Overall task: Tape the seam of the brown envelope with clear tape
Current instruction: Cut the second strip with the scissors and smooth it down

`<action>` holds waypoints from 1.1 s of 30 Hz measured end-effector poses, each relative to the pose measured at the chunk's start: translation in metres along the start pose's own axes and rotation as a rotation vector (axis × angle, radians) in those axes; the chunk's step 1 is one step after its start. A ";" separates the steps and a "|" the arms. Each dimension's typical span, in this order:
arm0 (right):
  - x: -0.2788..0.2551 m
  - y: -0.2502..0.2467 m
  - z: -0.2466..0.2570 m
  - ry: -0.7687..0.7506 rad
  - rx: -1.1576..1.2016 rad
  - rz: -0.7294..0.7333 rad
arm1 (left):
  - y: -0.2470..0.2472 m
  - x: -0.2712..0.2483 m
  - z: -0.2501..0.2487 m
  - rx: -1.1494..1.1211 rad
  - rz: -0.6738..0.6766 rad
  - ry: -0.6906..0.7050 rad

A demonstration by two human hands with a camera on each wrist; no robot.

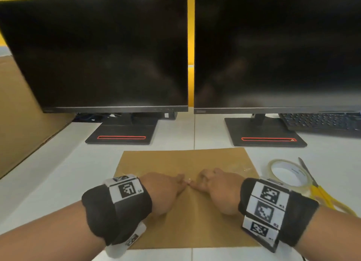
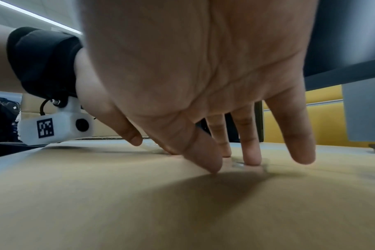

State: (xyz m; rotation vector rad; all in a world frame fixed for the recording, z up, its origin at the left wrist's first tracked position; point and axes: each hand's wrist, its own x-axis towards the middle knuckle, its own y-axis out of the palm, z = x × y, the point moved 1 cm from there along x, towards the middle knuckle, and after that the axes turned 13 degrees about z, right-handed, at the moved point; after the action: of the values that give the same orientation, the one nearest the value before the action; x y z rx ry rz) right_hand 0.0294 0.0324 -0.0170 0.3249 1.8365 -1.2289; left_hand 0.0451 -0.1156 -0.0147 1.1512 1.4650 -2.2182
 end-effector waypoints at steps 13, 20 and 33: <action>-0.010 0.013 -0.021 0.107 0.194 -0.029 | 0.001 0.002 -0.006 0.111 0.005 -0.019; -0.023 0.016 -0.037 0.154 0.246 0.024 | -0.014 0.009 -0.007 0.027 -0.054 -0.057; -0.015 0.028 -0.043 0.279 0.230 -0.017 | -0.031 0.015 -0.036 0.057 -0.030 -0.112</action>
State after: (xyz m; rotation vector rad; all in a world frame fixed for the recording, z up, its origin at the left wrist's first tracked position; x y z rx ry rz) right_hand 0.0331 0.0851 -0.0171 0.6359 1.9344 -1.4700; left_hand 0.0343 -0.0673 -0.0110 1.0089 1.3925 -2.3181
